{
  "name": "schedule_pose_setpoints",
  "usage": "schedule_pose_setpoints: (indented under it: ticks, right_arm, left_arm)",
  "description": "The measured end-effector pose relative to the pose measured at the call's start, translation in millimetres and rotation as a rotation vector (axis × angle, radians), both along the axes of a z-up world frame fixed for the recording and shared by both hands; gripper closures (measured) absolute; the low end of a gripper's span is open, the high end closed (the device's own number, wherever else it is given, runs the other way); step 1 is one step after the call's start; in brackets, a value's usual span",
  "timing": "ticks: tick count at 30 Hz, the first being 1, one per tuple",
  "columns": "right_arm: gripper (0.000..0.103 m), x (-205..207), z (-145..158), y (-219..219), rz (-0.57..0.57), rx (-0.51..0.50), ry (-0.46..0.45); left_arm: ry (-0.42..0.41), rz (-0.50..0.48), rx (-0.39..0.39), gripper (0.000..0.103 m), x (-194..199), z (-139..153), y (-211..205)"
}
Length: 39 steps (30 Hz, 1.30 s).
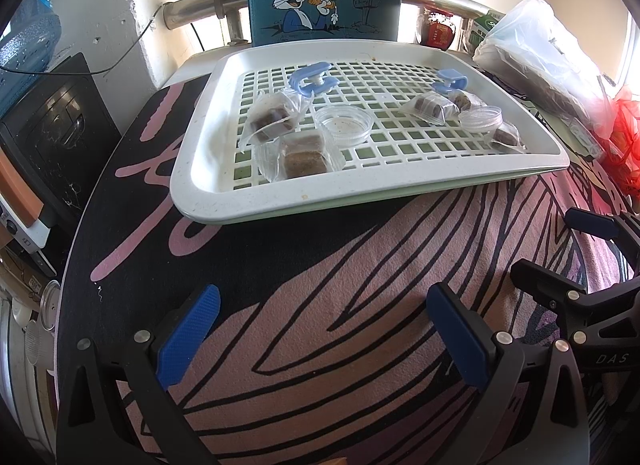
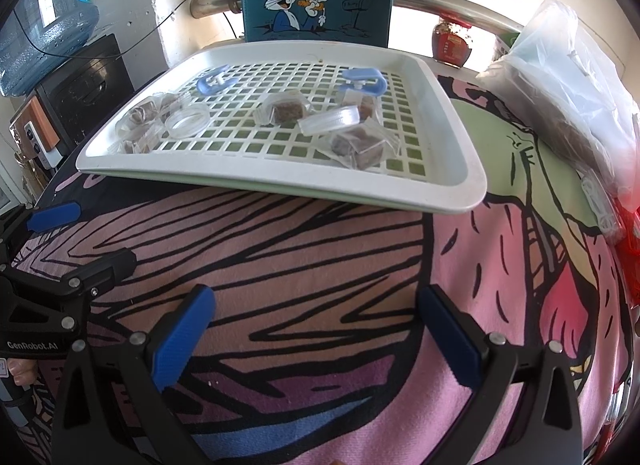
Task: Organize objects
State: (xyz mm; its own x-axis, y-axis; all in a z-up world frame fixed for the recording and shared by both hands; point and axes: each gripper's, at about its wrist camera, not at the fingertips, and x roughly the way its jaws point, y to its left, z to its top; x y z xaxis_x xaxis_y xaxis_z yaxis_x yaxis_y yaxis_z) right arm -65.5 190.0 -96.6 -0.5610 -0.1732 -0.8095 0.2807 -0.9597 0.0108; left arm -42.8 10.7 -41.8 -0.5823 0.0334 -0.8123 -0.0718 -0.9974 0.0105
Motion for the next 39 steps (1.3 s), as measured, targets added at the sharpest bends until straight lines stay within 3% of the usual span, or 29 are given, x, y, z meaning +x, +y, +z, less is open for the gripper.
schedule_pose_setpoints:
  ticks: [39]
  right_arm:
    - [0.0,2.3,-0.1,0.8,-0.002,0.001,0.0]
  left_arm:
    - [0.0,0.028,-0.003,0.0,5.8,0.7,-8.6]
